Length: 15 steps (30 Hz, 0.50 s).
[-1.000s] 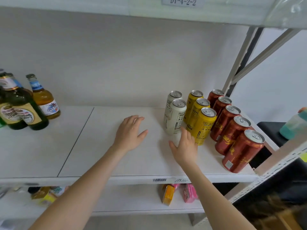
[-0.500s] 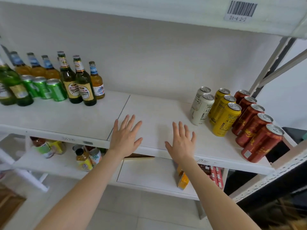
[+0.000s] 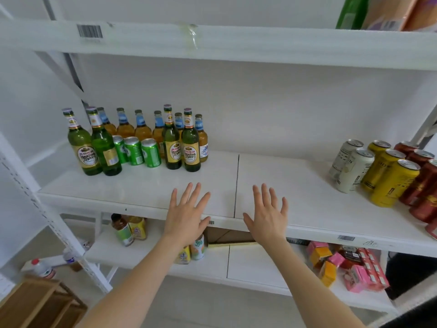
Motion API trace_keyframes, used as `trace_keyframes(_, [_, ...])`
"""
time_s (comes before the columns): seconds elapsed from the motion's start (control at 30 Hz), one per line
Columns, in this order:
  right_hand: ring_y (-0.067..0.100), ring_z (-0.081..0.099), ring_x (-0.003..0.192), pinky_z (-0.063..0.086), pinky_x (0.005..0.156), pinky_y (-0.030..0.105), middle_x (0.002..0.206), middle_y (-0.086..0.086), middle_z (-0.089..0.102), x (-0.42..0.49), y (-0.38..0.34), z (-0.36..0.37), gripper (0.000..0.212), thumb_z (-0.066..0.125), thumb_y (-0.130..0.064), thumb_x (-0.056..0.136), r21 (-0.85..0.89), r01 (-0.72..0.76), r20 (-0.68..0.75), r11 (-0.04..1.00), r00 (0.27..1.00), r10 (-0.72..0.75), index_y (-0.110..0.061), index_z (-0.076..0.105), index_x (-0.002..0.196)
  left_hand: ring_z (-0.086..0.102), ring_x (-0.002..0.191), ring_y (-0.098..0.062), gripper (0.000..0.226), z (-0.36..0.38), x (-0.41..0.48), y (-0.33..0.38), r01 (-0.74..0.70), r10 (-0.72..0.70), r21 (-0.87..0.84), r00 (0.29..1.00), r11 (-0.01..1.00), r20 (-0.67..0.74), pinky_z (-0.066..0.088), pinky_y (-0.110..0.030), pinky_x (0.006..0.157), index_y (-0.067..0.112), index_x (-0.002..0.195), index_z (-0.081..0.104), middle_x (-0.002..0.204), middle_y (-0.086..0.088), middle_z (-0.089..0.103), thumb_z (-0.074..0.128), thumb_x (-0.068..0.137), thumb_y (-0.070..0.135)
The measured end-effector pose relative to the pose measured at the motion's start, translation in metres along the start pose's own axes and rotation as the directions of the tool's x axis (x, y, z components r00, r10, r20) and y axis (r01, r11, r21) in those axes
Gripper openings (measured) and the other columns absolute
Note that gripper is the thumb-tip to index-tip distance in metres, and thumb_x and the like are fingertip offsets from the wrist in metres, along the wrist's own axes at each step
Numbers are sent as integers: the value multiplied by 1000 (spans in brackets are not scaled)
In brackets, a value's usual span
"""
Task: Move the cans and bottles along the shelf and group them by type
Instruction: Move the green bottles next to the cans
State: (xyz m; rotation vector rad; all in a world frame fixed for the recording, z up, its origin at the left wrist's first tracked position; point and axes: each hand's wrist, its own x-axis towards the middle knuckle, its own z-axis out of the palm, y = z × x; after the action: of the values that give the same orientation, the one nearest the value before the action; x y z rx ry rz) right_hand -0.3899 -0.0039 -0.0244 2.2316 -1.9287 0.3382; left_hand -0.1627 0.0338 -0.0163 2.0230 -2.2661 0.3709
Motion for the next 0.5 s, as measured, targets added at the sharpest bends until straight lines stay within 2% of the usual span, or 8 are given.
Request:
trace_keyframes(0.27, [27,1,152,2,119,53,166,5,-1,17,-105,7,83,38,-60,95,-2,18,17,1000,1000,-18,-23,-6,155,-7,152,-27,69,14,-10,-100,18,-18,3,1000,1000,-10,-2,-57,118,30,157,8,166,-6,-2,31,98,58])
trace_keyframes(0.5, [28,0,152,-1,118,55,166,5,-3,55,-189,34,83,36,-61,96,3,25,17,1000,1000,-25,-23,-7,155,-3,152,-27,67,36,6,-197,47,-47,-6,998,999,-52,0,-56,119,29,156,15,166,-6,4,33,98,56])
